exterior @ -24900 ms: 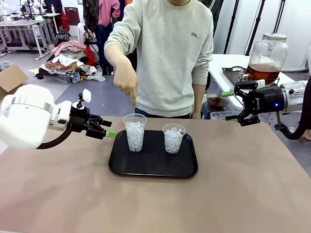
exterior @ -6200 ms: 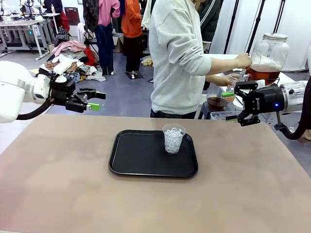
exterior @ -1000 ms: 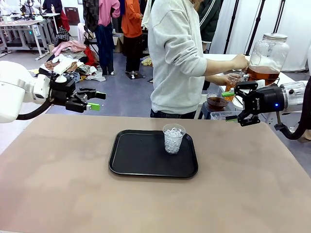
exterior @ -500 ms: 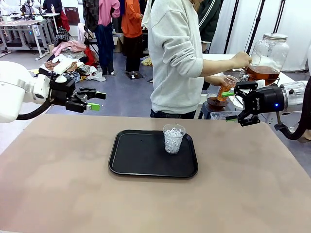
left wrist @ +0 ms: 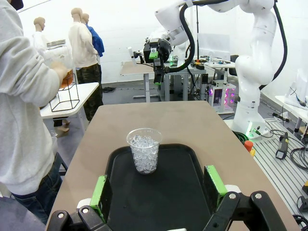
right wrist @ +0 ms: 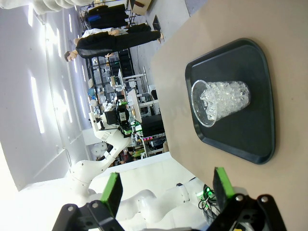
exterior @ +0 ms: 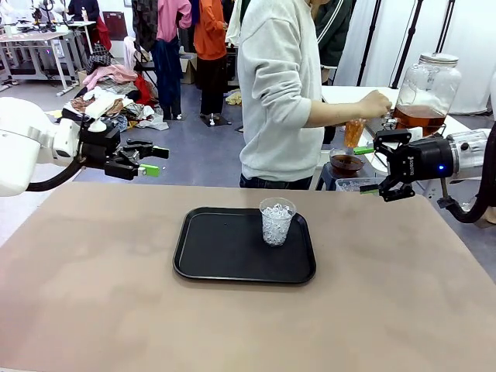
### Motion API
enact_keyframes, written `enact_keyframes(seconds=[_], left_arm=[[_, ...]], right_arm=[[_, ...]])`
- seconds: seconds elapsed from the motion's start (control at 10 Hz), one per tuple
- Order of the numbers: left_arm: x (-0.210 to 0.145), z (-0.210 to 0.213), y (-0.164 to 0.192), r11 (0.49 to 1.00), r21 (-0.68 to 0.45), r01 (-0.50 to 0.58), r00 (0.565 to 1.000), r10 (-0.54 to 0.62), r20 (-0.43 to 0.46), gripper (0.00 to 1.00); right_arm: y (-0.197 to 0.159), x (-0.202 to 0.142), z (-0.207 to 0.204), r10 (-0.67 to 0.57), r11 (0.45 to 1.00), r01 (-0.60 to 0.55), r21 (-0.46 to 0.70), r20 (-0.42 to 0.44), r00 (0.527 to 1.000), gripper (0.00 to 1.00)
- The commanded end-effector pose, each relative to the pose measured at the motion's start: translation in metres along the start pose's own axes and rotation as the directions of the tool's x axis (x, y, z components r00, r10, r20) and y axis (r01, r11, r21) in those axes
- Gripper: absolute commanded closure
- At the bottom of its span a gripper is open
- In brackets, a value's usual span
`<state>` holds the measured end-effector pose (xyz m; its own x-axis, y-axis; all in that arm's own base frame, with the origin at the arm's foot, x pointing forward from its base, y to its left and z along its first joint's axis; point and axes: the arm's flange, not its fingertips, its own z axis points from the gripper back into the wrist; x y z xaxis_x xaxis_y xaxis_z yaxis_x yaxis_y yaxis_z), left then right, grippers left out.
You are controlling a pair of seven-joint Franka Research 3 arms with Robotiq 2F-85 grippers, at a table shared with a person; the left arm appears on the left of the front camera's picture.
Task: Pour the drink into the iced cup.
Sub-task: Pick up the iced cup indicated by the human and present it to them.
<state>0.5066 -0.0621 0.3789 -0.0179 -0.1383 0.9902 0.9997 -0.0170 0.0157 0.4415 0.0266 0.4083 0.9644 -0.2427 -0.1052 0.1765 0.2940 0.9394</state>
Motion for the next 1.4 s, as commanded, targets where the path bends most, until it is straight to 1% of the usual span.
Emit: enact_keyframes(seconds=[0.0, 1.3], left_arm=[[0.0014, 0.0008, 0.0002, 1.0, 0.007, 0.002, 1.0, -0.002, 0.001, 0.0], [0.0014, 0.0008, 0.0002, 1.0, 0.007, 0.002, 1.0, -0.002, 0.001, 0.0]], right_arm=[[0.0015, 0.0003, -0.0002, 0.003, 1.0, -0.003, 0.0, 0.002, 1.0, 0.0], [0.0015, 0.0003, -0.0002, 0.003, 1.0, -0.003, 0.0, 0.002, 1.0, 0.0]])
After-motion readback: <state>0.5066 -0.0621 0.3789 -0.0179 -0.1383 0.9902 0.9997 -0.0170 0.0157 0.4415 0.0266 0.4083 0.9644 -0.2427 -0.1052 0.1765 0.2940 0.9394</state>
